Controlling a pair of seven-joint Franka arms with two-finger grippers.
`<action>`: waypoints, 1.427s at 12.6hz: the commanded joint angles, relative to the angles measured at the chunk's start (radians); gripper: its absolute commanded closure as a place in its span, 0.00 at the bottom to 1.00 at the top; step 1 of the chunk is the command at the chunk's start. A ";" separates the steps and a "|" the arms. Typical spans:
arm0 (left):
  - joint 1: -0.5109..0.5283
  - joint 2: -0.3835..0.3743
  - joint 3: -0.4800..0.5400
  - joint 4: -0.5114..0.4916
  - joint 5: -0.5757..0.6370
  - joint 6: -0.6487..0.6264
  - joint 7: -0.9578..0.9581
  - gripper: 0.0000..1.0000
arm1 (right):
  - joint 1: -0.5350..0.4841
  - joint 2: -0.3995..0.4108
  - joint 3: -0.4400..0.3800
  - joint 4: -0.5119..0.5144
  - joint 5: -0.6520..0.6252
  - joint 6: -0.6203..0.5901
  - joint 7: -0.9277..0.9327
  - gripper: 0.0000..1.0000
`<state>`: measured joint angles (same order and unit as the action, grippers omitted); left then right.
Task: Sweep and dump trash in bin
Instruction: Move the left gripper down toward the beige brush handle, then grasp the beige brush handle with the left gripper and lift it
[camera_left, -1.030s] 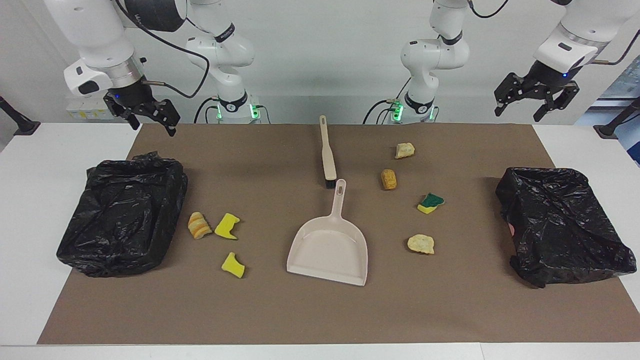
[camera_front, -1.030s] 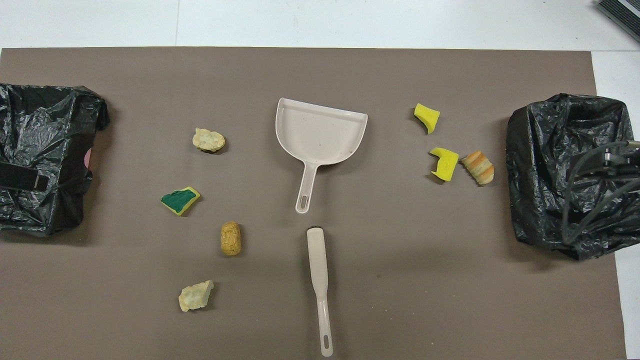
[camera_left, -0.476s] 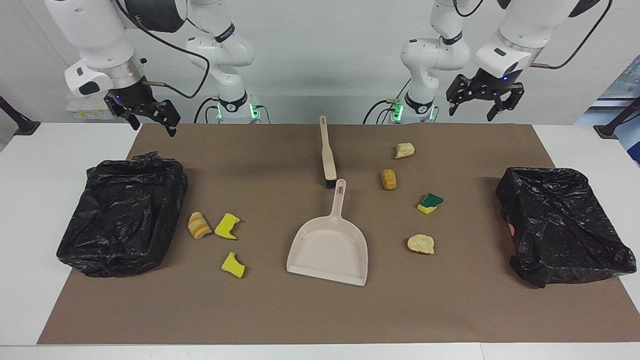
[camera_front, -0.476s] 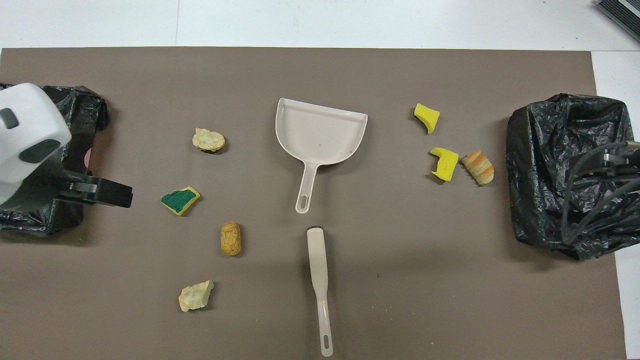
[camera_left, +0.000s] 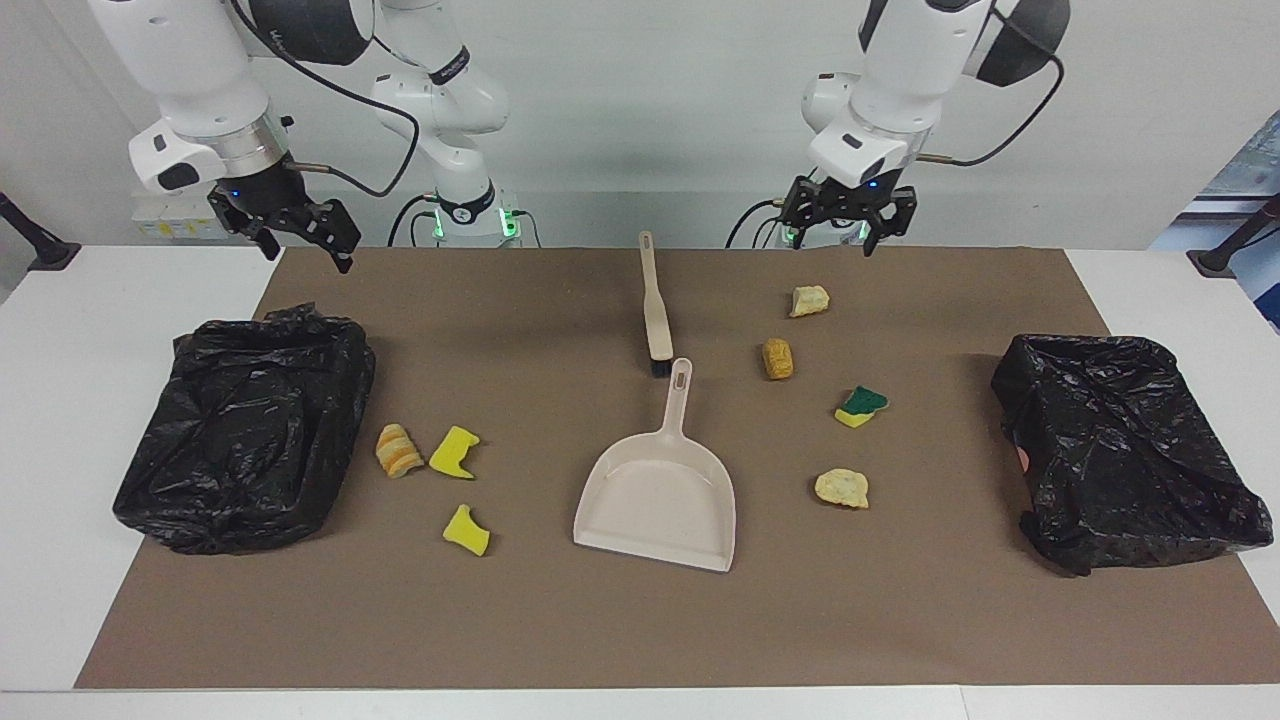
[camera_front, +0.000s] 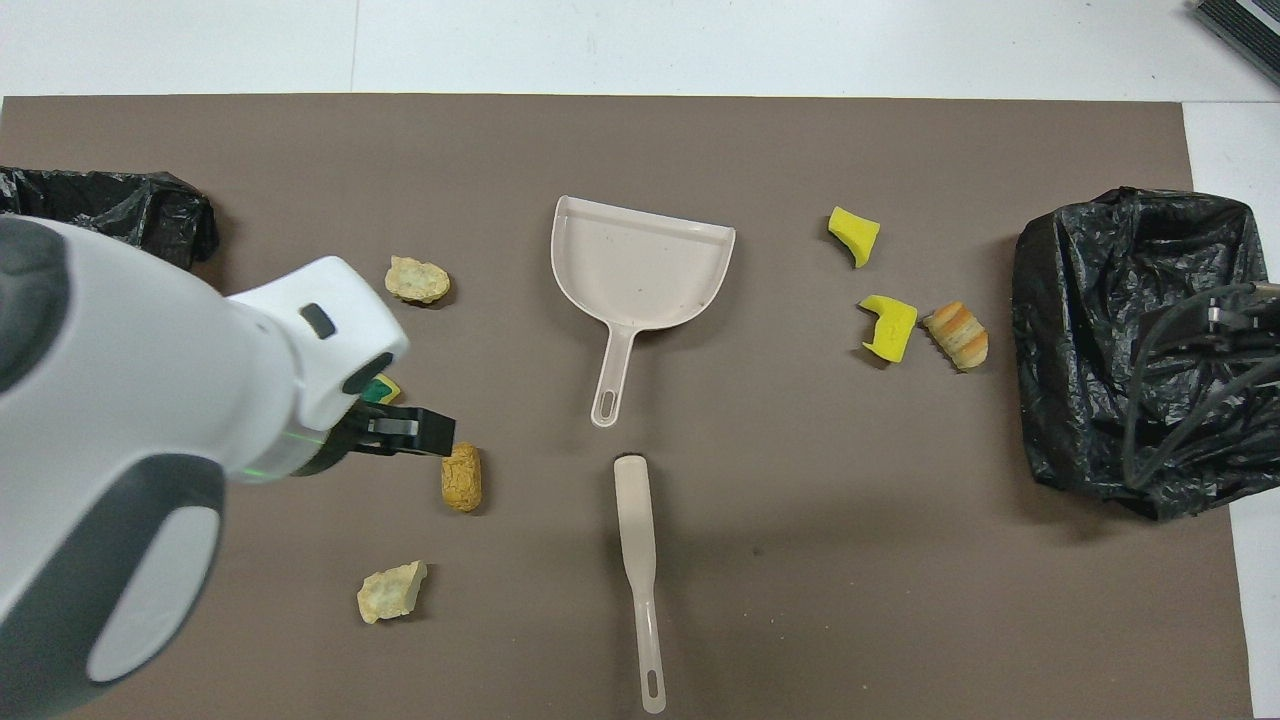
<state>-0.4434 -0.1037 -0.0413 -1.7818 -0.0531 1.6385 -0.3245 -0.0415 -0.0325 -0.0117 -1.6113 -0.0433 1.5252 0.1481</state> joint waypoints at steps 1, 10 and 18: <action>-0.107 -0.040 0.015 -0.123 0.009 0.095 -0.106 0.00 | -0.003 -0.021 -0.002 -0.018 0.020 0.003 -0.024 0.00; -0.397 0.009 0.009 -0.367 -0.004 0.418 -0.433 0.00 | -0.003 -0.021 -0.002 -0.018 0.020 0.003 -0.022 0.00; -0.515 0.055 0.008 -0.534 -0.005 0.610 -0.512 0.00 | -0.003 -0.021 -0.002 -0.018 0.020 0.003 -0.024 0.00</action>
<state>-0.9309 -0.0211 -0.0515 -2.2602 -0.0561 2.2004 -0.8228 -0.0415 -0.0326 -0.0117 -1.6113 -0.0433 1.5252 0.1481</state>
